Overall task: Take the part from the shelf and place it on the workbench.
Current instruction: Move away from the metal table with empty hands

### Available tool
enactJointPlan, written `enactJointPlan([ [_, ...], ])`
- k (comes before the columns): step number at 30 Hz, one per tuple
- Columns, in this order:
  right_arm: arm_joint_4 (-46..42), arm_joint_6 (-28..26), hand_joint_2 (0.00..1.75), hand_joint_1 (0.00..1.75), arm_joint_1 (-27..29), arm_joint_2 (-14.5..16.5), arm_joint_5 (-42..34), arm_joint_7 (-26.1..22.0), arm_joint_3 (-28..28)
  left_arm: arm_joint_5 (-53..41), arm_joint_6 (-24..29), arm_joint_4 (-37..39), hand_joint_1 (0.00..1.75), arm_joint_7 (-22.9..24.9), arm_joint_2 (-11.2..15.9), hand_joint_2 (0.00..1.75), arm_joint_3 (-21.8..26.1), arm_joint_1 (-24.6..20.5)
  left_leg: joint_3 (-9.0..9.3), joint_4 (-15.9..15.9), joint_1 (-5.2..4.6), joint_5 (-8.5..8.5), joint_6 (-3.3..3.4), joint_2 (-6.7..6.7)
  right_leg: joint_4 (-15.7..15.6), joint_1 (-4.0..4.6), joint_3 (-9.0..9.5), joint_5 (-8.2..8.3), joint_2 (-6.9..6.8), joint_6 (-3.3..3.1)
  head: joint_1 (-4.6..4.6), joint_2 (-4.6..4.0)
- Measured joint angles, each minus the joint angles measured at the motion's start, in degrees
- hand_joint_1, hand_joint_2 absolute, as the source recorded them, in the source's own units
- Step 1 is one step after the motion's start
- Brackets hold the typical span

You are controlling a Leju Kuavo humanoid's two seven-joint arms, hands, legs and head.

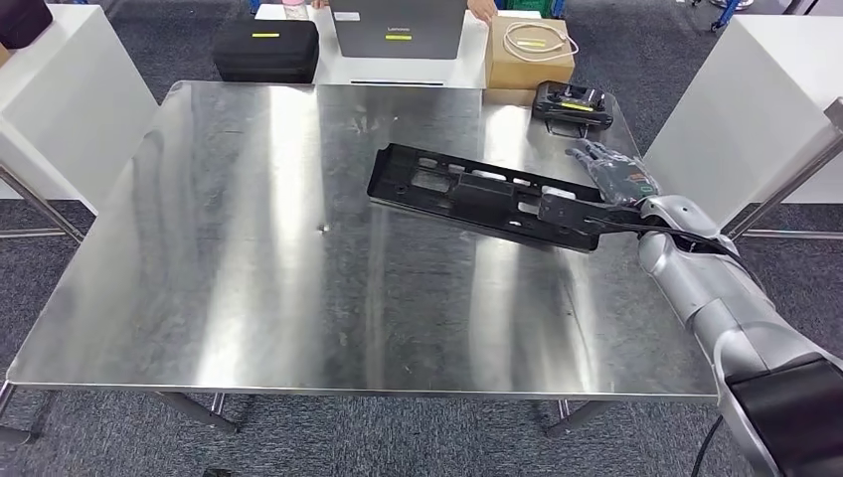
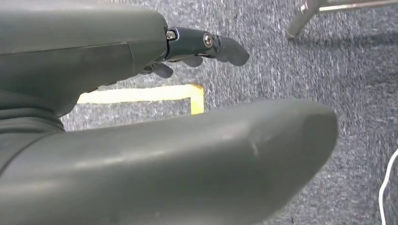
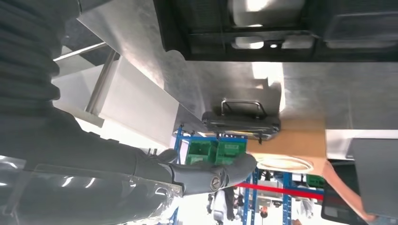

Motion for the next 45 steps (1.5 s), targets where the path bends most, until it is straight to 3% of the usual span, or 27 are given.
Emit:
enactJointPlan([
  [2, 0.1, 0.0, 1.75, 0.0, 0.1, -0.1, 0.0, 0.0, 0.0, 0.0, 0.0, 0.0, 0.0, 0.0, 0.0, 0.0, 0.0, -0.1, -1.13, 0.0, -0.29, 0.91, 0.66, -0.02, 8.0, -0.07, -2.78, -3.9, 0.01, -0.49, 0.14, 0.0],
  [4, 0.2, 0.0, 1.75, 0.0, 0.2, -0.1, 0.0, 0.0, 0.0, 0.0, 0.0, 0.0, 0.0, 0.0, 0.0, 0.0, 0.0, -0.1, -2.4, 0.0, -0.5, 1.97, 0.83, -0.02, 11.6, -0.1, -3.19, -4.85, 0.01, -0.15, 0.15, 0.0],
  [6, 0.4, -0.1, 1.75, 0.0, 0.1, -0.1, 0.1, 0.2, -0.2, -0.1, 0.0, 0.0, 0.0, 0.0, 0.0, 0.0, 0.0, -0.1, -3.71, 0.0, -0.68, 3.17, 0.7, -0.07, 6.7, 0.0, 0.82, -2.79, 0.01, 0.52, 0.15, 0.0],
  [8, 0.4, -0.5, 1.75, 0.0, -0.2, -0.1, 0.3, 0.6, -0.5, -0.2, 0.1, 0.0, 0.0, 0.0, -0.1, 0.0, 0.0, -0.2, -4.77, 0.0, -0.83, 4.41, 0.31, -0.13, -1.7, 0.52, 6.64, -1.86, 0.0, 0.42, 0.07, 0.0],
  [9, 0.4, -0.7, 1.75, 0.0, -0.3, -0.1, 0.5, 0.9, -0.7, -0.2, 0.1, 0.0, 0.0, 0.0, -0.2, 0.0, 0.0, -0.2, -5.04, -0.2, -0.88, 5.03, 0.04, -0.16, -4.6, 0.82, 8.28, -1.83, -0.02, 0.21, 0.06, 0.0],
  [11, 0.4, -1.2, 1.75, 0.0, -0.6, -0.3, 0.7, 1.3, -0.8, -0.3, 0.2, 0.0, 0.0, 0.1, -0.3, 0.0, 0.0, -0.2, -5.16, -0.7, -0.77, 6.22, -0.62, -0.19, -6.5, 1.37, 8.65, -1.58, 0.01, -0.17, 0.1, 0.0],
  [12, 0.4, -1.4, 1.75, 0.0, -0.7, -0.3, 0.8, 1.4, -0.9, -0.3, 0.2, 0.0, 0.0, 0.1, -0.3, 0.0, 0.0, -0.1, -5.26, -0.9, -0.65, 6.62, -0.97, -0.24, -6.8, 0.94, 8.27, -0.97, 0.0, -0.48, 0.24, 0.0],
  [13, 0.5, -1.5, 1.75, 0.0, -0.7, -0.4, 0.9, 1.5, -0.9, -0.4, 0.2, 0.0, 0.0, 0.1, -0.3, 0.0, 0.0, -0.1, -5.6, -0.7, -0.49, 6.04, -1.34, -0.24, -7.0, 0.53, 8.1, -0.3, -0.06, -0.87, 0.28, 0.0],
  [15, 0.6, -1.5, 1.75, 0.0, -0.7, -0.2, 1.0, 1.6, -0.9, -0.4, 0.1, 0.0, 0.0, 0.1, -0.3, 0.0, 0.0, 0.1, -6.92, 2.9, -0.17, 1.37, -2.07, -0.16, -7.4, -0.39, 7.31, 1.38, -0.29, -1.77, 0.26, 0.0],
  [17, 0.6, -1.7, 1.75, 0.0, -0.6, -0.2, 1.0, 1.8, -0.9, -0.4, 0.1, 0.0, 0.0, 0.1, -0.3, 0.0, 0.0, 0.1, -8.55, 10.4, 0.34, -4.78, -2.83, -0.03, -7.3, -0.39, 5.84, 2.86, -0.4, -2.07, 0.18, 0.0],
  [18, 0.6, -1.8, 1.75, 0.0, -0.5, -0.1, 1.0, 1.9, -0.9, -0.5, 0.1, 0.0, 0.0, 0.1, -0.3, 0.0, 0.0, 0.0, -8.94, 13.9, 0.63, -6.23, -3.22, 0.0, -7.3, -0.42, 5.03, 3.5, -0.42, -1.87, 0.17, 0.0],
  [20, 0.8, -1.9, 1.75, 0.0, -0.1, -0.2, 1.0, 2.1, -1.0, -0.5, 0.1, 0.0, 0.0, 0.1, -0.3, 0.0, 0.0, 0.0, -7.35, 16.2, 1.2, -5.16, -3.92, 0.03, -7.1, -0.63, 3.34, 4.72, -0.44, -1.26, 0.18, 0.0],
  [22, 0.9, -2.2, 1.75, 0.0, 0.2, -0.3, 1.1, 2.4, -1.2, -0.5, 0.1, 0.0, 0.0, 0.1, -0.3, 0.0, 0.0, 0.0, -2.23, 10.9, 1.68, -3.19, -4.54, 0.05, -6.5, -0.96, 1.73, 5.68, -0.44, -0.45, 0.14, 0.0],
  [23, 1.0, -2.4, 1.75, 0.0, 0.3, -0.5, 1.2, 2.7, -1.3, -0.6, 0.1, 0.0, 0.0, 0.1, -0.3, 0.0, 0.0, -0.1, 0.59, 7.1, 1.66, -3.46, -4.62, -0.08, -6.1, -0.98, 1.05, 6.06, -0.46, 0.01, 0.1, 0.0],
  [25, 1.0, -3.3, 1.75, 0.0, 0.4, -0.9, 1.6, 3.5, -1.6, -0.7, 0.1, 0.0, 0.0, 0.2, -0.3, 0.0, 0.0, -0.3, 3.51, 2.4, 1.28, -4.78, -4.14, -0.4, -5.8, -0.78, 0.28, 6.88, -0.52, 1.12, 0.16, 0.0],
  [28, 1.3, -5.0, 1.75, 0.0, 1.1, -1.3, 2.7, 5.7, -2.1, -0.8, 0.1, 0.0, 0.0, 0.2, -0.4, 0.0, 0.0, -0.4, 3.09, 1.4, 0.52, -3.75, -2.09, -0.53, -5.8, -0.65, -0.38, 7.58, -0.57, 2.64, 0.33, 0.0],
  [30, 1.7, -6.2, 1.75, 0.0, 1.8, -1.8, 3.2, 7.3, -2.5, -0.9, 0.1, 0.0, 0.0, 0.3, -0.4, 0.0, 0.1, -0.5, 1.92, 0.9, 0.31, -2.26, -0.45, -0.36, -2.6, -0.81, -2.17, 4.49, -0.57, 2.27, 0.44, 0.0],
  [32, 2.0, -7.3, 1.75, 0.0, 2.6, -2.2, 3.2, 8.7, -3.2, -1.2, 0.1, 0.0, 0.0, 0.3, -0.4, 0.0, 0.1, -0.5, 0.01, 0.9, 0.01, -0.7, 0.35, -0.31, 4.9, -0.83, -4.69, -0.63, -0.47, 1.5, 0.62, 0.0],
  [33, 2.2, -7.9, 1.75, 0.0, 3.1, -2.5, 3.1, 9.3, -3.6, -1.3, 0.1, 0.0, 0.0, 0.3, -0.4, 0.0, 0.1, -0.5, -1.04, 0.9, -0.15, 0.11, 0.48, -0.32, 8.6, -0.74, -5.44, -2.24, -0.4, 1.53, 0.67, 0.0],
  [35, 2.5, -9.0, 1.75, 0.0, 4.5, -3.0, 2.9, 10.0, -4.6, -1.5, 0.0, 0.0, 0.0, 0.4, -0.5, 0.0, 0.1, -0.5, -3.17, 1.0, -0.48, 1.78, 0.59, -0.34, 11.9, -0.37, -4.58, -2.01, -0.28, 2.22, 0.7, 0.0],
  [36, 2.7, -9.5, 1.75, 0.0, 5.2, -3.2, 2.7, 10.2, -5.1, -1.6, 0.0, 0.0, 0.0, 0.5, -0.6, 0.0, 0.1, -0.5, -4.19, 1.0, -0.66, 2.6, 0.58, -0.35, 10.7, -0.14, -2.67, -0.84, -0.26, 2.47, 0.72, 0.0],
  [37, 2.8, -9.9, 1.75, 0.0, 5.8, -3.4, 2.5, 10.4, -5.6, -1.7, 0.0, 0.0, 0.0, 0.6, -0.7, 0.0, 0.1, -0.6, -5.1, 1.0, -0.77, 3.41, 0.55, -0.34, 7.7, 0.18, 0.2, -0.11, -0.23, 2.3, 0.71, 0.0],
  [39, 2.9, -10.6, 1.75, 0.0, 6.5, -3.7, 2.3, 10.7, -6.5, -1.9, 0.0, 0.0, 0.0, 0.7, -0.9, 0.0, 0.1, -0.6, -6.32, 0.9, -0.97, 4.88, 0.19, -0.27, -0.6, 1.02, 6.56, -1.32, -0.25, 0.94, 0.56, 0.0],
  [40, 2.9, -11.1, 1.75, 0.0, 6.7, -3.9, 2.2, 11.0, -6.9, -1.9, 0.0, 0.0, 0.0, 0.7, -1.0, 0.0, 0.1, -0.7, -6.48, 0.7, -0.91, 5.6, -0.07, -0.15, -3.8, 1.35, 8.36, -2.19, -0.18, 0.24, 0.51, 0.0],
  [41, 3.0, -11.6, 1.75, 0.0, 7.1, -4.1, 2.0, 11.3, -7.4, -2.0, 0.0, 0.0, 0.0, 0.7, -1.1, 0.0, 0.1, -0.7, -6.49, 0.3, -0.84, 6.31, -0.44, -0.1, -5.6, 1.66, 9.06, -2.67, -0.16, -0.27, 0.47, 0.0],
  [43, 3.2, -12.9, 1.75, 0.0, 8.1, -4.3, 1.8, 12.1, -8.3, -2.0, 0.1, 0.0, 0.0, 0.7, -1.2, 0.0, 0.1, -0.7, -6.46, -0.5, -0.61, 7.13, -1.23, -0.17, -6.6, 1.32, 8.54, -1.32, -0.22, -1.03, 0.58, 0.0],
  [45, 3.4, -14.4, 1.75, 0.0, 9.5, -4.3, 1.5, 12.8, -9.3, -2.2, 0.1, 0.0, 0.0, 0.8, -1.2, 0.0, 0.1, -0.6, -7.3, 1.4, -0.42, 3.73, -1.82, -0.3, -7.3, 0.53, 8.05, 0.54, -0.48, -2.14, 0.6, 0.0],
])
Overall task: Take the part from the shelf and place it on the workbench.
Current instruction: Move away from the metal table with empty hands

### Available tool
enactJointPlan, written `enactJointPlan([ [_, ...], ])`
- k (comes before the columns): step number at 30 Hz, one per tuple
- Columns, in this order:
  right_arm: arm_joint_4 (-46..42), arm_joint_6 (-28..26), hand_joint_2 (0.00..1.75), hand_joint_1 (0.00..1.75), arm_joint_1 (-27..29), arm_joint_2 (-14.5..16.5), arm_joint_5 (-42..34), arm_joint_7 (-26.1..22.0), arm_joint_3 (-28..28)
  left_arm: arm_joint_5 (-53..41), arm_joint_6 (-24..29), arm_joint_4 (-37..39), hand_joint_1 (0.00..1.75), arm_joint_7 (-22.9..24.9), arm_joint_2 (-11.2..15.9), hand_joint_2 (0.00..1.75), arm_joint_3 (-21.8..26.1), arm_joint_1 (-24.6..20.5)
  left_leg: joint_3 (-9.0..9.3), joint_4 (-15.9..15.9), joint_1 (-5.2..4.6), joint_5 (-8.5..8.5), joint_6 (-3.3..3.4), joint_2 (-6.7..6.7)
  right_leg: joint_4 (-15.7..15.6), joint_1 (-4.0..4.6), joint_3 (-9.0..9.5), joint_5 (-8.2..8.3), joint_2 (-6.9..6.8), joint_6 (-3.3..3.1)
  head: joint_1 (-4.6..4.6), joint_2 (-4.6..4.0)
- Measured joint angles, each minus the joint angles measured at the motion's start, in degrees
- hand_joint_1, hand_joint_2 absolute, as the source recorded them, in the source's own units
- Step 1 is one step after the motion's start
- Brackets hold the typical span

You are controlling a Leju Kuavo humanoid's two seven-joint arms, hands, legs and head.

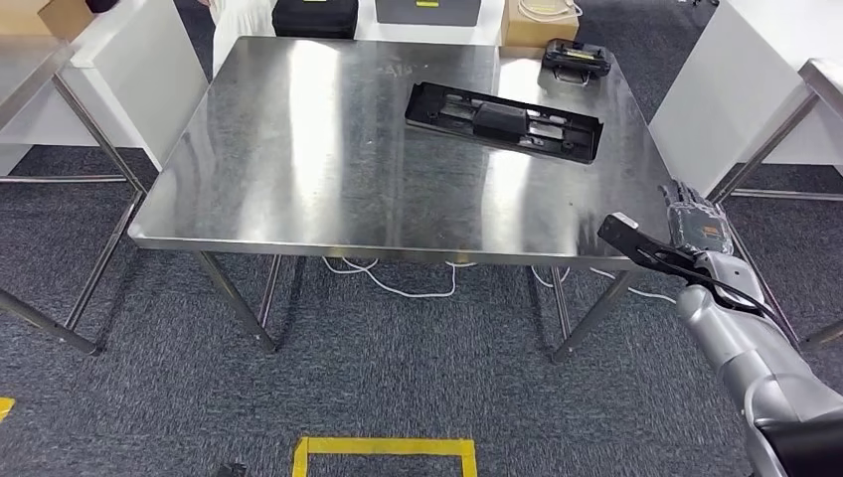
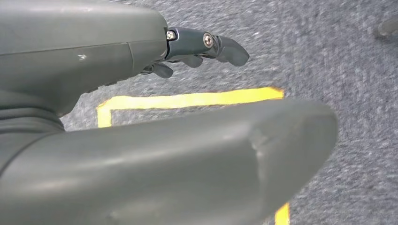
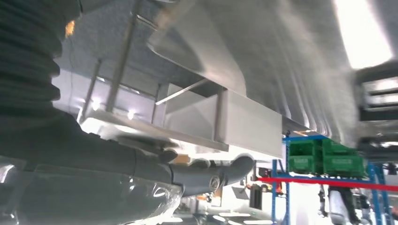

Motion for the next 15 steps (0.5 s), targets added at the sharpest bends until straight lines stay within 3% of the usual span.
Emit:
enactJointPlan([
  [2, 0.2, -2.1, 1.75, 0.0, 2.0, 0.0, -0.3, 0.8, -1.0, -0.2, 0.0, 0.0, 0.0, 0.1, 0.0, 0.0, 0.0, 0.0, -1.29, 6.4, 0.47, -6.64, -0.61, 0.08, -0.1, -0.31, -1.36, 1.76, -0.18, -0.53, -0.14, 0.0],
  [3, 0.3, -3.3, 1.75, 0.0, 3.3, 0.0, -0.5, 1.3, -1.6, -0.2, 0.0, 0.0, 0.0, 0.2, 0.0, 0.0, 0.0, 0.0, -1.68, 10.2, 0.73, -8.84, -1.05, 0.11, -0.1, -0.33, -2.28, 2.56, -0.29, -0.41, -0.25, 0.0],
  [4, 0.5, -4.4, 1.75, 0.0, 4.7, 0.0, -0.7, 1.7, -2.3, -0.3, 0.1, 0.0, 0.0, 0.2, 0.0, 0.0, 0.0, 0.0, -1.63, 13.3, 1.02, -9.55, -1.5, 0.18, 0.0, -0.39, -3.28, 3.31, -0.39, -0.17, -0.23, 0.0],
  [5, 0.6, -5.2, 1.75, 0.0, 6.0, 0.0, -1.0, 2.1, -3.0, -0.3, 0.1, 0.0, 0.0, 0.3, 0.1, 0.0, 0.0, 0.0, -0.89, 14.8, 1.3, -8.84, -1.89, 0.25, 0.2, -0.49, -4.3, 3.98, -0.47, 0.15, -0.25, 0.0],
  [7, 0.9, -6.2, 1.75, 0.0, 8.2, 0.0, -1.3, 2.4, -4.2, -0.3, 0.1, 0.0, 0.0, 0.3, 0.2, 0.0, 0.0, 0.0, 3.37, 12.2, 1.8, -6.34, -2.47, 0.33, 0.9, -0.81, -6.39, 5.09, -0.56, 0.91, -0.27, 0.0],
  [8, 1.0, -6.4, 1.75, 0.0, 8.8, -0.2, -1.3, 2.5, -4.7, -0.3, 0.1, 0.0, 0.0, 0.3, 0.2, 0.0, 0.0, -0.1, 6.36, 8.7, 1.84, -6.62, -2.63, 0.29, 1.4, -0.92, -7.33, 5.53, -0.54, 1.37, -0.32, 0.0],
  [10, 1.1, -6.5, 1.75, 0.0, 9.6, -0.4, -1.4, 2.5, -5.3, -0.4, 0.1, -0.1, 0.0, 0.3, 0.3, 0.0, 0.0, -0.2, 10.63, 2.6, 1.52, -8.64, -2.11, 0.1, 2.1, -0.95, -8.44, 6.31, -0.53, 2.34, -0.15, 0.0],
  [11, 1.2, -6.6, 1.75, 0.0, 9.7, -0.5, -1.3, 2.5, -5.6, -0.4, 0.1, -0.1, 0.0, 0.3, 0.3, 0.0, 0.0, -0.3, 11.3, 1.1, 1.15, -9.41, -1.57, 0.03, 2.1, -0.92, -8.62, 6.82, -0.52, 2.87, -0.12, 0.0],
  [13, 1.3, -6.8, 1.75, 0.0, 10.0, -0.6, -1.2, 2.7, -6.1, -0.4, 0.1, -0.2, 0.0, 0.3, 0.4, 0.0, 0.0, -0.3, 10.94, 0.3, 0.73, -8.42, -0.12, 0.15, 1.8, -0.85, -8.75, 7.75, -0.48, 3.85, -0.02, 0.0],
  [14, 1.4, -7.0, 1.75, 0.0, 10.3, -0.7, -1.2, 3.0, -6.2, -0.4, 0.1, -0.2, 0.0, 0.3, 0.4, 0.0, 0.0, -0.3, 10.59, -0.1, 0.64, -7.6, 0.61, 0.23, 2.1, -0.89, -9.13, 7.32, -0.39, 4.01, -0.1, 0.0],
  [15, 1.5, -7.4, 1.75, 0.0, 10.7, -0.8, -1.2, 3.4, -6.5, -0.4, 0.1, -0.2, 0.0, 0.3, 0.4, 0.0, 0.0, -0.4, 10.08, -0.6, 0.64, -6.63, 1.29, 0.33, 3.3, -0.94, -9.84, 5.8, -0.29, 3.84, -0.03, 0.0],
])
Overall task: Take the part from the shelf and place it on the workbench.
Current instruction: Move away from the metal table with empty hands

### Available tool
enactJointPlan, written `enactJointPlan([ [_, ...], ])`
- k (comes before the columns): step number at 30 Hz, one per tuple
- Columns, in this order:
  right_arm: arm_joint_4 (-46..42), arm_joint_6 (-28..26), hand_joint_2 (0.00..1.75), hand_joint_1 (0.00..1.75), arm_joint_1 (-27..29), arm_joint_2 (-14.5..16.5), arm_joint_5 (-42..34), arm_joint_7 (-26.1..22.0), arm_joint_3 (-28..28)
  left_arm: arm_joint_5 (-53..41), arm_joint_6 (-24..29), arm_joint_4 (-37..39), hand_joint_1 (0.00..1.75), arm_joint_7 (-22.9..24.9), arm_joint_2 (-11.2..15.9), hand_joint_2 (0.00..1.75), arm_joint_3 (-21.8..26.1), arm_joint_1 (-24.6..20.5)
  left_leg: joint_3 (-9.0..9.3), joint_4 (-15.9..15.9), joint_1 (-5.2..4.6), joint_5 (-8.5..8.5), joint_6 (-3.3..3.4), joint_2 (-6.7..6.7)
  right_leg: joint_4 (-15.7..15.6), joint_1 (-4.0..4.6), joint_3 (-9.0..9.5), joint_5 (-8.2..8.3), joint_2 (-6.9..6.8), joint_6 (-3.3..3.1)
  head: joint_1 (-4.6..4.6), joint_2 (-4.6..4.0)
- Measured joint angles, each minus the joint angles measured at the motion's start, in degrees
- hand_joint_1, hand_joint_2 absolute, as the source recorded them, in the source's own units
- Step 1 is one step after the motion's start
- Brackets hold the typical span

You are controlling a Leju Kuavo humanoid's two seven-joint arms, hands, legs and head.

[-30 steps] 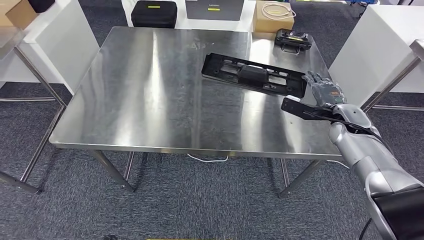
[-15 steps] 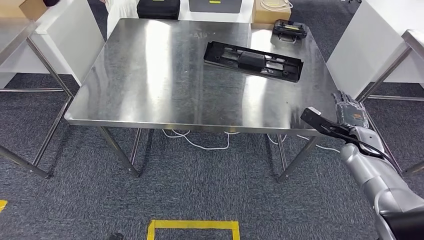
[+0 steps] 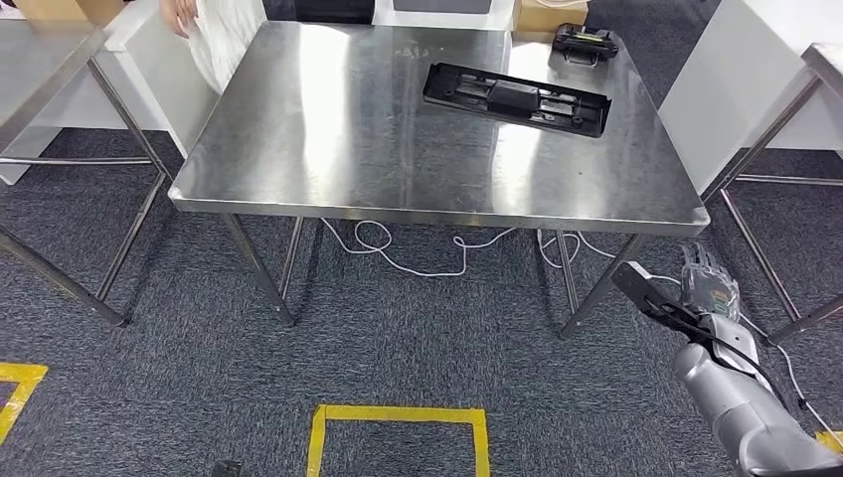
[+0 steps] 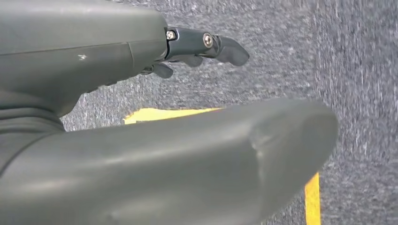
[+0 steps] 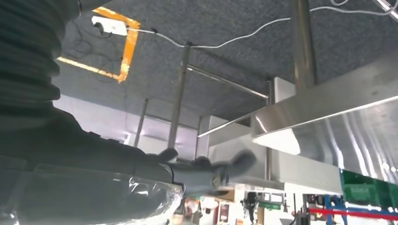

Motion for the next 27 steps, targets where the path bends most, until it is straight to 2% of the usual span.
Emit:
enactJointPlan([
  [2, 0.2, -1.7, 1.75, 0.0, 1.3, -0.2, -0.1, 0.7, -0.7, 0.0, 0.0, 0.0, 0.0, 0.0, 0.0, 0.0, 0.0, 0.0, -1.73, -0.4, 0.01, 1.97, 0.74, 0.01, 6.0, -0.22, -2.07, -5.44, 0.2, -0.71, 0.05, 0.0],
  [3, 0.3, -2.9, 1.75, 0.0, 2.2, -0.2, -0.3, 1.0, -1.2, 0.0, 0.0, 0.0, 0.0, 0.0, 0.0, 0.0, 0.0, 0.0, -2.88, -0.4, 0.0, 2.93, 0.85, -0.02, 9.9, -0.27, -2.96, -7.82, 0.28, -0.73, 0.13, 0.0],
  [4, 0.4, -4.1, 1.75, 0.0, 3.4, -0.2, -0.6, 1.3, -1.7, -0.1, 0.0, 0.0, 0.0, 0.0, -0.1, 0.0, 0.0, 0.0, -4.12, -0.3, 0.0, 3.86, 0.79, -0.08, 13.3, -0.33, -3.28, -9.03, 0.35, -0.34, 0.13, 0.0],
  [5, 0.5, -5.3, 1.75, 0.0, 4.6, -0.2, -1.0, 1.6, -2.3, -0.1, -0.1, 0.0, 0.0, 0.0, -0.1, 0.0, 0.0, 0.1, -5.34, -0.3, 0.01, 4.77, 0.67, -0.12, 15.2, -0.41, -2.87, -8.95, 0.4, 0.35, 0.13, 0.0],
  [6, 0.6, -6.7, 1.75, 0.0, 5.9, -0.2, -1.2, 1.9, -3.0, -0.2, -0.1, 0.0, 0.0, 0.0, -0.2, 0.0, 0.0, 0.1, -6.58, -0.3, 0.06, 5.7, 0.46, -0.15, 15.3, -0.48, -1.46, -7.93, 0.45, 1.14, 0.13, 0.0],
  [7, 0.7, -8.2, 1.75, 0.0, 7.1, -0.1, -1.5, 2.1, -3.7, -0.3, -0.1, 0.0, 0.0, 0.0, -0.2, 0.0, 0.0, 0.2, -7.74, -0.2, 0.11, 6.61, 0.18, -0.17, 13.4, -0.6, 1.03, -6.84, 0.45, 1.77, 0.13, 0.0],
  [8, 0.7, -9.9, 1.75, 0.0, 8.3, -0.1, -1.8, 2.2, -4.4, -0.4, -0.1, 0.0, 0.0, 0.1, -0.3, 0.0, 0.0, 0.2, -8.69, -0.2, 0.13, 7.45, -0.17, -0.15, 9.9, -0.72, 4.36, -6.81, 0.46, 1.98, 0.15, 0.0],
  [9, 0.8, -11.4, 1.75, 0.0, 9.4, 0.0, -2.2, 2.2, -5.2, -0.5, -0.2, 0.0, 0.0, 0.1, -0.3, 0.0, 0.0, 0.2, -9.4, -0.2, 0.11, 8.25, -0.59, -0.11, 5.3, -0.47, 7.83, -7.71, 0.54, 1.67, 0.1, 0.0],
  [10, 0.8, -12.4, 1.75, 0.0, 10.6, 0.1, -2.8, 1.9, -6.0, -0.6, -0.2, 0.0, 0.0, 0.2, -0.4, 0.0, 0.0, 0.2, -9.67, -0.4, 0.03, 8.96, -1.03, -0.06, 1.6, -0.14, 10.25, -8.89, 0.58, 1.05, 0.0, 0.0],
  [11, 0.9, -13.1, 1.75, 0.0, 11.8, 0.3, -3.4, 1.4, -7.0, -0.6, -0.2, 0.0, 0.0, 0.3, -0.4, 0.0, 0.0, 0.2, -9.7, -0.6, -0.06, 9.64, -1.4, -0.01, -0.9, 0.25, 11.58, -9.94, 0.62, 0.3, -0.13, 0.0],
  [12, 1.0, -13.5, 1.75, 0.0, 13.2, 0.6, -4.0, 0.9, -8.0, -0.6, -0.2, 0.0, 0.0, 0.4, -0.4, 0.0, 0.0, 0.2, -9.57, -1.0, -0.1, 10.32, -1.69, 0.02, -1.9, 0.65, 11.81, -10.09, 0.64, -0.41, -0.27, 0.0],
  [13, 1.2, -13.7, 1.75, 0.0, 14.6, 0.9, -4.5, 0.6, -9.0, -0.7, -0.2, 0.0, 0.0, 0.4, -0.4, 0.0, 0.0, 0.3, -9.44, -1.3, -0.01, 10.78, -1.96, 0.03, -1.8, 0.4, 11.31, -9.53, 0.52, -1.03, -0.37, 0.0],
  [14, 1.4, -13.6, 1.75, 0.0, 16.0, 1.3, -5.0, 0.5, -10.0, -0.7, -0.2, 0.0, 0.0, 0.5, -0.4, 0.0, 0.1, 0.3, -9.61, -1.0, 0.14, 10.15, -2.16, 0.07, -1.7, 0.14, 10.95, -8.95, 0.38, -1.64, -0.43, 0.0],
  [15, 1.6, -13.1, 1.75, 0.0, 17.2, 1.8, -5.6, 0.5, -10.9, -0.7, -0.2, 0.0, 0.0, 0.5, -0.4, 0.0, 0.1, 0.4, -9.99, 0.0, 0.31, 8.24, -2.36, 0.11, -1.7, -0.15, 10.46, -8.29, 0.21, -2.34, -0.45, 0.0],
  [16, 1.8, -12.4, 1.75, 0.0, 18.5, 2.3, -6.5, 0.6, -11.9, -0.8, -0.1, 0.1, 0.0, 0.5, -0.4, 0.0, 0.1, 0.5, -10.62, 2.5, 0.43, 5.02, -2.58, 0.12, -1.8, -0.36, 9.85, -7.54, 0.03, -2.99, -0.5, 0.0],
  [18, 2.2, -10.4, 1.75, 0.0, 21.2, 3.5, -8.9, 0.1, -14.2, -1.1, -0.1, 0.1, 0.0, 0.5, -0.5, 0.0, 0.1, 0.5, -11.97, 10.3, 0.46, -2.14, -2.91, 0.1, -1.7, -0.09, 8.55, -6.11, -0.26, -3.76, -0.46, 0.0],
  [19, 2.4, -9.5, 1.75, 0.0, 22.7, 4.2, -10.0, -0.2, -15.5, -1.2, -0.1, 0.1, 0.0, 0.5, -0.5, 0.0, 0.1, 0.4, -12.17, 14.2, 0.45, -4.07, -3.04, 0.08, -1.6, 0.06, 7.78, -5.38, -0.34, -3.82, -0.48, 0.0],
  [20, 2.6, -8.6, 1.75, 0.0, 24.2, 4.8, -10.9, -0.6, -16.8, -1.4, -0.1, 0.1, 0.0, 0.5, -0.5, 0.0, 0.1, 0.4, -11.64, 16.6, 0.47, -4.39, -3.11, 0.08, -1.6, 0.15, 6.98, -4.7, -0.4, -3.74, -0.45, 0.0],
  [21, 2.8, -7.9, 1.75, 0.0, 25.6, 5.5, -11.5, -0.9, -17.8, -1.5, -0.1, 0.1, 0.0, 0.5, -0.5, 0.0, 0.1, 0.4, -10.15, 17.1, 0.47, -3.57, -3.08, 0.08, -1.4, 0.21, 6.11, -4.08, -0.41, -3.62, -0.47, 0.0],
  [22, 3.1, -7.1, 1.75, 0.0, 27.0, 6.2, -11.9, -1.1, -18.7, -1.5, -0.1, 0.1, 0.0, 0.5, -0.4, 0.0, 0.1, 0.3, -7.57, 15.5, 0.47, -2.36, -2.93, 0.06, -1.3, 0.24, 5.29, -3.5, -0.4, -3.43, -0.49, 0.0],
  [23, 3.4, -6.2, 1.75, 0.0, 28.2, 6.9, -12.1, -1.1, -19.3, -1.6, -0.1, 0.0, 0.0, 0.5, -0.3, 0.0, 0.1, 0.2, -4.21, 12.1, 0.45, -1.83, -2.65, -0.03, -1.2, 0.23, 4.63, -3.01, -0.39, -3.22, -0.49, 0.0],
  [24, 3.7, -5.2, 1.75, 0.0, 29.3, 7.6, -11.9, -0.7, -19.6, -1.7, -0.1, 0.0, 0.0, 0.5, -0.2, 0.0, 0.1, 0.0, -0.71, 7.8, 0.35, -2.17, -2.34, -0.13, -1.0, 0.33, 4.08, -2.53, -0.34, -2.98, -0.49, 0.0],
  [25, 4.0, -4.2, 1.75, 0.0, 30.2, 8.4, -11.4, -0.1, -19.8, -1.7, -0.1, -0.1, 0.0, 0.4, -0.1, 0.0, 0.1, -0.2, 2.0, 4.0, 0.21, -3.0, -2.04, -0.18, -0.9, 0.43, 3.71, -2.06, -0.32, -2.63, -0.45, 0.0],
  [26, 4.3, -3.5, 1.75, 0.0, 31.1, 9.1, -10.8, 0.7, -19.9, -1.8, -0.1, -0.2, 0.0, 0.4, -0.1, 0.0, 0.1, -0.5, 3.57, 1.4, -0.01, -3.89, -1.72, -0.2, -1.0, 0.48, 3.49, -1.55, -0.32, -2.26, -0.43, 0.0],
  [27, 4.5, -3.0, 1.75, 0.0, 31.9, 9.8, -10.3, 1.3, -19.9, -1.8, -0.1, -0.2, 0.0, 0.4, 0.0, 0.0, 0.1, -0.6, 4.09, 0.0, -0.28, -4.17, -1.39, -0.14, -1.1, 0.51, 3.33, -0.96, -0.33, -1.82, -0.4, 0.0],
])
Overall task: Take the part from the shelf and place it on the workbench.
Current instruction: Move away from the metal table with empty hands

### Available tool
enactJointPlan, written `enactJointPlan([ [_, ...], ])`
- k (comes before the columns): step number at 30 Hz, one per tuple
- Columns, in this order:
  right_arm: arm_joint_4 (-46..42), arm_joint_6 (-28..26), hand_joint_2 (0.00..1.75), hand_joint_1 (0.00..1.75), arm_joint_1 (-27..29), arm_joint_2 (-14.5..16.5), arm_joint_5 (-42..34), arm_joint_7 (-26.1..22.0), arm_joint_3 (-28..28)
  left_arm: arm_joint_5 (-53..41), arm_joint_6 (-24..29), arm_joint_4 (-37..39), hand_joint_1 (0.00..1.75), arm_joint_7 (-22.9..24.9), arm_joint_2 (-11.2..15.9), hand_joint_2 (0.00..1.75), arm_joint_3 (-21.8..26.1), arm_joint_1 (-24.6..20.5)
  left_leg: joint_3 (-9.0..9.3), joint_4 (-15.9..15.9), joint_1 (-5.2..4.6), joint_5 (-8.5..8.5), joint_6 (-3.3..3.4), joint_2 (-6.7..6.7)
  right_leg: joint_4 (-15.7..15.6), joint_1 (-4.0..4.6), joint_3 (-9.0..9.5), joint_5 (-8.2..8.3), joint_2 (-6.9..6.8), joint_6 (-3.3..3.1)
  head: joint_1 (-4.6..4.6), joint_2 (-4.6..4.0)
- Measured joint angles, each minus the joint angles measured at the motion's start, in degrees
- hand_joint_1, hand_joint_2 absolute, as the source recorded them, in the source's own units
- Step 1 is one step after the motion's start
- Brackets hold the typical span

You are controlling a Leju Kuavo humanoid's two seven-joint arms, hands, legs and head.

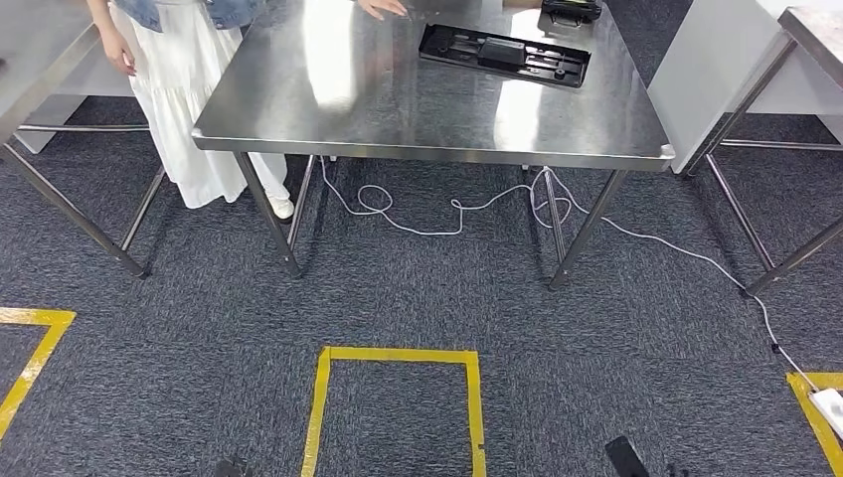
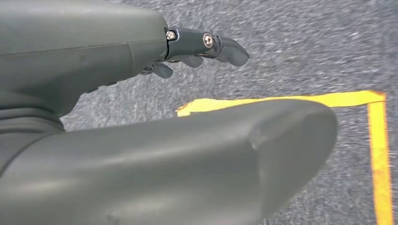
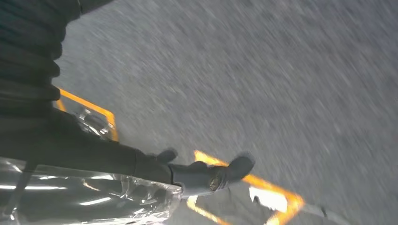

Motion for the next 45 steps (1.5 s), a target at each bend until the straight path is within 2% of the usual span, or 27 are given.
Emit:
enactJointPlan([
  [2, 0.6, 0.8, 1.75, 0.0, 1.3, 1.0, 1.1, 1.2, 0.0, 0.0, 0.0, 0.0, 0.0, 0.0, 0.0, 0.0, 0.0, -0.2, -0.76, -1.1, -0.15, 1.3, 0.91, 0.28, -0.2, 0.12, -0.49, 0.67, 0.04, 0.71, 0.0, 0.0],
  [3, 0.8, 1.6, 1.75, 0.0, 1.8, 1.4, 2.1, 2.0, 0.1, -0.1, 0.0, 0.0, 0.0, 0.1, -0.1, 0.0, 0.0, -0.3, -1.35, -1.6, -0.11, 2.27, 1.44, 0.44, 0.5, 0.14, -1.02, -0.21, 0.16, 0.7, 0.13, 0.0],
  [6, 1.3, 4.4, 1.75, 0.0, 2.6, 2.1, 5.1, 5.1, 0.8, -0.4, -0.1, -0.1, 0.0, 0.2, -0.1, 0.0, 0.0, -0.5, -4.04, -2.3, 0.0, 5.11, 2.26, 0.78, 8.6, -0.27, -3.76, -7.73, 0.5, -0.05, 0.55, 0.0],
  [7, 1.5, 4.9, 1.75, 0.0, 2.8, 2.4, 5.6, 5.7, 1.1, -0.5, -0.1, -0.1, 0.0, 0.3, -0.1, 0.0, 0.0, -0.6, -5.15, -2.3, 0.0, 5.99, 2.19, 0.86, 12.2, -0.47, -4.35, -9.54, 0.54, 0.19, 0.58, 0.0],
  [9, 1.7, 5.4, 1.75, 0.0, 2.9, 3.0, 6.0, 6.2, 1.5, -0.6, -0.2, -0.1, 0.0, 0.4, -0.1, 0.0, -0.1, -0.7, -7.22, -2.2, 0.06, 7.78, 1.79, 1.07, 16.2, -0.91, -3.45, -9.31, 0.59, 1.72, 0.58, 0.0],
  [10, 1.7, 5.4, 1.75, 0.0, 2.9, 3.2, 6.1, 6.3, 1.6, -0.6, -0.2, -0.1, 0.0, 0.5, -0.2, 0.0, -0.1, -0.8, -8.29, -2.1, 0.15, 8.71, 1.47, 1.14, 15.5, -1.18, -1.63, -7.91, 0.6, 2.67, 0.58, 0.0],
  [12, 1.7, 5.4, 1.75, 0.0, 2.8, 3.5, 6.1, 6.5, 1.9, -0.6, -0.2, -0.1, 0.0, 0.6, -0.2, 0.0, -0.1, -1.0, -10.13, -1.9, 0.25, 10.45, 0.6, 1.17, 8.4, -1.54, 5.12, -6.94, 0.65, 3.6, 0.65, 0.0],
  [14, 1.7, 5.9, 1.75, 0.0, 2.6, 3.7, 6.2, 6.6, 2.0, -0.7, -0.2, -0.2, 0.0, 0.6, -0.2, 0.0, -0.1, -1.2, -11.1, -1.9, 0.14, 12.05, -0.34, 1.25, -0.3, -1.1, 10.72, -9.11, 0.86, 2.69, 0.65, 0.0],
  [15, 1.8, 6.3, 1.75, 0.0, 2.6, 3.9, 6.2, 6.7, 2.0, -0.8, -0.1, -0.2, 0.0, 0.6, -0.1, 0.0, -0.2, -1.2, -11.29, -2.2, 0.15, 12.78, -0.64, 1.31, -2.5, -0.76, 11.8, -9.99, 0.96, 2.02, 0.64, 0.0],
  [17, 1.9, 7.2, 1.75, 0.0, 2.9, 4.3, 5.8, 6.7, 2.0, -1.1, -0.1, -0.2, 0.0, 0.6, -0.1, 0.0, -0.2, -1.0, -11.43, -2.6, 0.57, 13.7, -1.2, 1.37, -2.8, -0.94, 11.12, -9.61, 0.88, 0.68, 0.44, 0.0],
  [19, 2.1, 7.7, 1.75, 0.0, 3.5, 4.9, 5.0, 6.7, 2.0, -1.3, -0.1, -0.1, 0.0, 0.7, 0.0, 0.0, -0.3, -0.7, -12.16, -0.2, 1.1, 9.86, -1.64, 1.2, -2.6, -1.12, 10.15, -8.41, 0.59, -0.84, 0.3, 0.0],
  [21, 2.2, 7.8, 1.75, 0.0, 3.7, 5.7, 4.0, 6.5, 1.9, -1.6, -0.1, -0.1, 0.0, 1.0, 0.0, 0.0, -0.4, -0.7, -13.48, 6.8, 1.23, 2.54, -1.87, 0.92, -2.6, -0.75, 8.75, -6.98, 0.38, -1.93, 0.31, 0.0],
  [22, 2.2, 8.0, 1.75, 0.0, 3.7, 6.1, 3.6, 6.4, 1.9, -1.7, -0.2, -0.1, 0.0, 1.1, 0.0, 0.0, -0.4, -0.8, -13.97, 10.9, 1.22, 0.0, -1.97, 0.83, -2.5, -0.52, 8.0, -6.31, 0.36, -2.16, 0.29, 0.0],
  [23, 2.2, 8.3, 1.75, 0.0, 3.7, 6.5, 3.2, 6.2, 1.7, -1.9, -0.2, -0.1, 0.0, 1.2, 0.0, 0.0, -0.4, -1.0, -13.96, 14.2, 1.22, -0.86, -2.01, 0.75, -2.4, -0.31, 7.22, -5.68, 0.38, -2.22, 0.32, 0.0],
  [24, 2.2, 8.6, 1.75, 0.0, 3.8, 6.9, 2.9, 6.0, 1.6, -2.0, -0.1, -0.1, 0.0, 1.3, 0.0, 0.0, -0.5, -1.1, -13.29, 15.9, 1.22, -0.24, -1.97, 0.74, -2.3, -0.13, 6.43, -5.11, 0.41, -2.19, 0.3, 0.0],
  [25, 2.2, 9.1, 1.75, 0.0, 3.8, 7.3, 2.6, 6.0, 1.5, -2.2, 0.0, -0.1, 0.0, 1.4, 0.0, 0.0, -0.5, -1.2, -11.65, 15.6, 1.21, 1.35, -1.79, 0.73, -2.2, 0.0, 5.74, -4.58, 0.49, -2.08, 0.3, 0.0],
  [27, 2.2, 10.0, 1.75, 0.0, 3.9, 8.1, 2.3, 5.9, 1.2, -2.6, 0.2, -0.2, 0.0, 1.6, 0.0, 0.0, -0.8, -1.2, -5.86, 9.3, 1.04, 3.36, -1.0, 0.58, -1.8, 0.17, 4.55, -3.81, 0.65, -1.69, 0.29, 0.0],
  [29, 2.3, 10.9, 0.87, 0.0, 3.8, 8.8, 1.6, 5.8, 0.8, -3.0, 0.5, -0.2, 0.0, 1.7, 0.0, 0.0, -1.0, -1.3, -0.55, 1.9, 0.69, 2.19, -0.25, 0.29, -1.6, 0.29, 3.96, -3.19, 0.81, -1.01, 0.34, 0.0],
  [30, 2.3, 11.3, 0.44, 0.0, 3.7, 9.2, 1.3, 5.7, 0.5, -3.1, 0.6, -0.2, 0.0, 1.8, 0.0, 0.0, -1.2, -1.4, 0.71, -0.4, 0.45, 1.28, 0.05, 0.29, -1.5, 0.3, 3.71, -2.85, 0.86, -0.59, 0.34, 0.0],
  [31, 2.3, 11.7, 0.0, 0.0, 3.7, 9.5, 1.0, 5.7, 0.2, -3.1, 0.6, -0.2, 0.0, 2.0, -0.1, 0.0, -1.3, -1.4, 0.99, -1.4, 0.27, 1.03, 0.21, 0.43, -1.6, 0.34, 3.47, -2.44, 0.93, -0.16, 0.34, 0.0],
  [34, 2.3, 12.5, 0.0, 0.0, 3.8, 10.1, 0.8, 5.6, -0.3, -3.3, 0.7, -0.2, 0.0, 2.5, -0.4, 0.0, -1.7, -1.5, 0.66, -3.2, 0.47, 2.18, 1.11, 1.41, 0.6, 0.42, 1.52, -3.19, 0.98, 0.41, 0.47, 0.0],
  [36, 2.3, 12.8, 0.0, 0.0, 3.9, 10.4, 0.9, 5.5, -0.6, -3.4, 0.7, -0.2, 0.0, 2.7, -0.6, 0.0, -1.9, -1.5, -0.13, -3.6, 0.44, 3.18, 1.5, 2.17, 7.2, 0.1, -1.84, -6.73, 0.99, 0.23, 0.62, 0.0],
  [38, 2.4, 13.0, 0.0, 0.0, 4.0, 10.6, 0.9, 5.5, -0.8, -3.5, 0.6, -0.2, 0.0, 3.0, -0.7, 0.0, -2.0, -1.5, -1.08, -3.6, 0.37, 3.85, 1.42, 3.1, 14.2, -0.27, -4.68, -9.67, 0.99, 0.58, 0.72, 0.0],
  [40, 2.4, 13.4, 0.0, 0.0, 4.2, 10.7, 1.0, 5.5, -0.9, -3.6, 0.5, -0.2, 0.0, 3.2, -0.9, 0.0, -2.0, -1.5, -1.74, -3.5, 0.45, 4.35, 1.05, 4.15, 13.6, -0.73, -3.24, -9.4, 0.83, 1.76, 0.75, 0.0],
  [42, 2.5, 13.6, 0.0, 0.0, 4.2, 10.7, 1.1, 5.5, -0.9, -3.6, 0.4, -0.2, 0.0, 3.4, -1.0, 0.0, -2.0, -1.6, -2.01, -3.3, 0.57, 4.61, 0.51, 5.28, 5.2, -1.28, 2.25, -7.13, -1.01, 3.07, 0.81, 0.0],
  [43, 2.5, 13.7, 0.0, 0.0, 4.0, 10.8, 1.1, 5.5, -0.9, -3.6, 0.3, -0.2, 0.0, 3.5, -1.1, 0.0, -2.0, -1.6, -2.06, -3.1, 0.48, 4.57, 0.13, 5.88, 1.3, -1.28, 4.54, -6.16, -2.4, 3.26, 0.87, 0.0],
  [45, 2.5, 13.8, 0.0, 0.0, 3.9, 11.0, 1.3, 5.5, -0.9, -3.6, 0.2, -0.2, 0.0, 3.6, -1.0, 0.0, -2.0, -1.8, -1.99, -2.8, 0.16, 4.51, -0.66, 7.05, -2.2, -1.06, 6.27, -5.26, -3.8, 2.43, 0.79, 0.0],
])
